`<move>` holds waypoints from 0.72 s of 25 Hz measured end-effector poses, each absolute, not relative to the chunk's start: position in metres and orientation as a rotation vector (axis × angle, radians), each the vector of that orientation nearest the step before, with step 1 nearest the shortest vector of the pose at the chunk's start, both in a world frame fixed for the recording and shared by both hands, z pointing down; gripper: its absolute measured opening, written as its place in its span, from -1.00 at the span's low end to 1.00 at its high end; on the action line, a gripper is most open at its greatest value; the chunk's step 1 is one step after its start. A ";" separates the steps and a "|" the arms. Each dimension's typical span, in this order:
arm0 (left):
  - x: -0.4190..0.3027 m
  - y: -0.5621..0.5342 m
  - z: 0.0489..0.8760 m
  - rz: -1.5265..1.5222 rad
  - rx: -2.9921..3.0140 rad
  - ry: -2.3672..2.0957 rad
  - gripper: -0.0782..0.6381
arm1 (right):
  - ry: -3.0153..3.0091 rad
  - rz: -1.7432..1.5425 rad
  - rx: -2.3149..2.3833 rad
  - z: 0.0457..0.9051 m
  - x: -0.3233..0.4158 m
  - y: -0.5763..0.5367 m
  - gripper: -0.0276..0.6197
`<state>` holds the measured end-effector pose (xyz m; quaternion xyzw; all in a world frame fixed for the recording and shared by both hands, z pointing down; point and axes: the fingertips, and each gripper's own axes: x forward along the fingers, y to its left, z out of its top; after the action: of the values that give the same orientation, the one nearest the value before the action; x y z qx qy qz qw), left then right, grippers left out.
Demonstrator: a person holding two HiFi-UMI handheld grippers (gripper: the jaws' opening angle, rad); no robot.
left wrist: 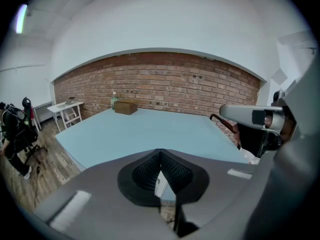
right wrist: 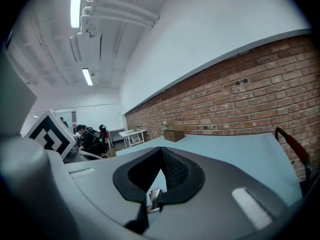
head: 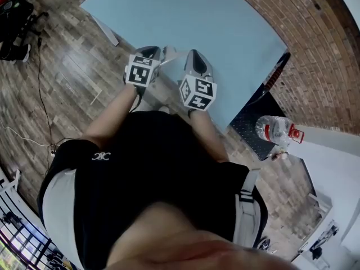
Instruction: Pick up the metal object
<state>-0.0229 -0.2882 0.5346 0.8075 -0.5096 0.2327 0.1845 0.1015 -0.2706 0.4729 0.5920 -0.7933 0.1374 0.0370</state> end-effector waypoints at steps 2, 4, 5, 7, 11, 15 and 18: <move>-0.019 -0.298 0.542 0.688 2.259 -1.431 -0.78 | -2.425 0.449 1.828 0.477 0.111 -0.281 -0.87; -0.016 -0.306 0.551 0.724 2.247 -1.419 -0.78 | -2.413 0.478 1.834 0.484 0.118 -0.288 -0.87; -0.014 -0.308 0.557 0.739 2.239 -1.410 -0.77 | -2.406 0.489 1.832 0.487 0.120 -0.290 -0.87; -0.012 -0.313 0.569 0.765 2.218 -1.388 -0.70 | -2.391 0.507 1.827 0.495 0.125 -0.292 -0.87; -0.010 -0.322 0.595 0.819 2.187 -1.324 -0.58 | -2.360 0.526 1.848 0.501 0.134 -0.297 -0.87; -0.004 -0.330 0.634 0.880 2.172 -1.196 -0.42 | -2.301 0.533 1.897 0.506 0.145 -0.299 -0.87; 0.001 -0.335 0.655 0.923 2.163 -1.084 -0.31 | -2.245 0.541 1.937 0.510 0.149 -0.303 -0.87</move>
<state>0.0014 -0.3349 0.6552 0.8037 -0.4027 0.3429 0.2727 0.1493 -0.3029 0.5103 0.6414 -0.7434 0.1790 0.0635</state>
